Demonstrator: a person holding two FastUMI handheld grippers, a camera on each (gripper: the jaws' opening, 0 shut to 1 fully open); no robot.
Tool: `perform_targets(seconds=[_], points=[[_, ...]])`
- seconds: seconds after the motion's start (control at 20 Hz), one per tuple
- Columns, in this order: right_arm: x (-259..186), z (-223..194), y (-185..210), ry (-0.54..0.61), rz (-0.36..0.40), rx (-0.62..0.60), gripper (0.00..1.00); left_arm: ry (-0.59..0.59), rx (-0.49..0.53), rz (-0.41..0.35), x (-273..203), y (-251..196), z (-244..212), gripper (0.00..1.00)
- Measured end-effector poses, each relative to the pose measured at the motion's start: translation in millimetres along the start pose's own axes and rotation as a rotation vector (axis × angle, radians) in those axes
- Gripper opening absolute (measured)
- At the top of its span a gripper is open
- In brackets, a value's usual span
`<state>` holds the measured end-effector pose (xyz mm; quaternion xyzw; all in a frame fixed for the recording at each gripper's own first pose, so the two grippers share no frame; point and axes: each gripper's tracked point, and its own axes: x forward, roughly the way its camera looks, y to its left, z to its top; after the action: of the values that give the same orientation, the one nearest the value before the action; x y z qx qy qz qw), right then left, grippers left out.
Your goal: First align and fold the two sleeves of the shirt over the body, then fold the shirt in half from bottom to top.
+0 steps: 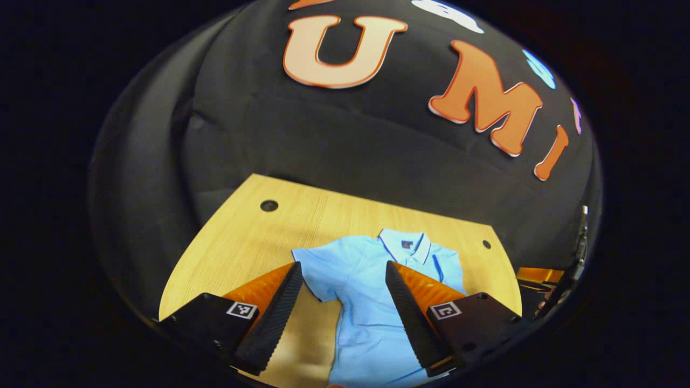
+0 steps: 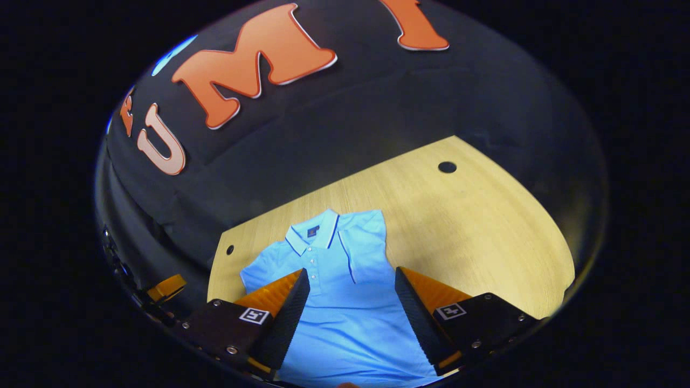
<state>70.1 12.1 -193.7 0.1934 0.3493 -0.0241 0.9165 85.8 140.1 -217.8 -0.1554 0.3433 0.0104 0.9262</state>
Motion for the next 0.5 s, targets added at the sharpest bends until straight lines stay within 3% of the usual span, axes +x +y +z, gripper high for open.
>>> perform_targets(seconds=[0.3, 0.5], points=[[-32.0, -25.8, -41.5, -0.105, -0.157, -0.021, 0.96, 0.271, -0.042, -0.008, 83.3, 14.4, -36.2, 1.0], [-45.8, -36.6, -50.4, -0.128, -0.179, -0.017, 0.96, 0.413, -0.074, 0.03, 127.7, 18.6, -68.0, 1.0]])
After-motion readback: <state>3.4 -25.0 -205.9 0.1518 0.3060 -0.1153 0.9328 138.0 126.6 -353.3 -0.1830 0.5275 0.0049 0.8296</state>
